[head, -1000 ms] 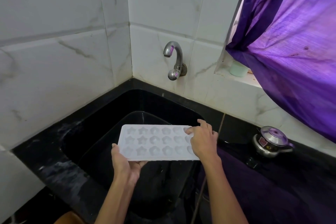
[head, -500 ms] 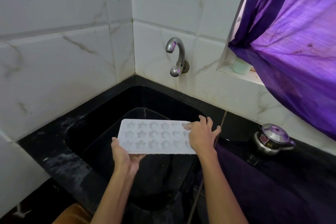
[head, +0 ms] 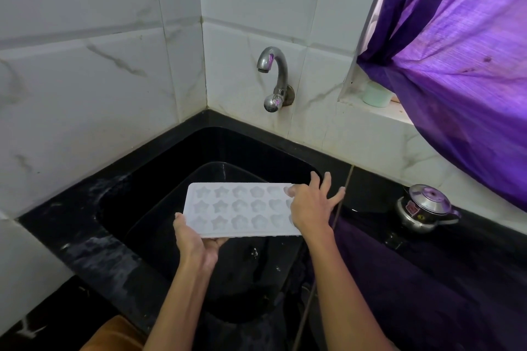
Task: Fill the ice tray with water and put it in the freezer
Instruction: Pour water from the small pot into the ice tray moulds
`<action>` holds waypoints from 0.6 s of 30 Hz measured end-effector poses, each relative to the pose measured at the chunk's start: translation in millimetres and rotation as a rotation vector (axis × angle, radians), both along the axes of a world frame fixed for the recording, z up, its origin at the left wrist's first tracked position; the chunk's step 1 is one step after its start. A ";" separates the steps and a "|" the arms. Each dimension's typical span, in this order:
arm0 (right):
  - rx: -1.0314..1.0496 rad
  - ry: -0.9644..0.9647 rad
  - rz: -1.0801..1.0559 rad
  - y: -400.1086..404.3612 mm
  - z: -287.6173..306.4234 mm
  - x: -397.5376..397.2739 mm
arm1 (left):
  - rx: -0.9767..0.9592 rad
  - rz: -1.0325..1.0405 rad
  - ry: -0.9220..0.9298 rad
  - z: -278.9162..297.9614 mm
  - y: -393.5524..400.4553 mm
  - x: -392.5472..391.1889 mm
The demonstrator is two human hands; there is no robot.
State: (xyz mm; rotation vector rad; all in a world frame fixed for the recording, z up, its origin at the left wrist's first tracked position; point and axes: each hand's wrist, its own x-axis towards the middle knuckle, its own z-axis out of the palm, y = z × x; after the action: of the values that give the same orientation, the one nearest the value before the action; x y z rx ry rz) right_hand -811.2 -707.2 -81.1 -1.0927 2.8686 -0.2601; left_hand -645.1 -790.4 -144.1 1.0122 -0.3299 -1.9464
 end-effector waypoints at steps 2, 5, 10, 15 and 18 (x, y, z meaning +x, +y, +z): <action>0.006 0.012 0.018 -1.1 -1.2 0.2 | -0.008 0.002 0.000 -0.6 -0.6 0.4; 0.013 0.025 0.031 0.8 -4.8 2.2 | -0.009 0.012 -0.020 -1.7 -2.0 2.6; 0.024 0.013 -0.041 -2.8 -6.2 4.7 | 0.002 -0.005 -0.038 0.0 -0.7 3.2; 0.016 0.016 -0.005 -3.2 -9.6 6.7 | -0.007 -0.016 -0.033 2.0 -1.0 4.0; -0.025 0.006 -0.019 -1.3 -8.8 7.1 | -0.009 -0.027 -0.038 3.4 -1.9 4.5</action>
State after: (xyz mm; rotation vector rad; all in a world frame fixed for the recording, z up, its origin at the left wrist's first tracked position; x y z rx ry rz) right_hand -804.0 -708.4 -89.8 -1.0732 2.8903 -0.2950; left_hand -640.6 -792.3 -140.8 1.0452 -0.3747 -1.9500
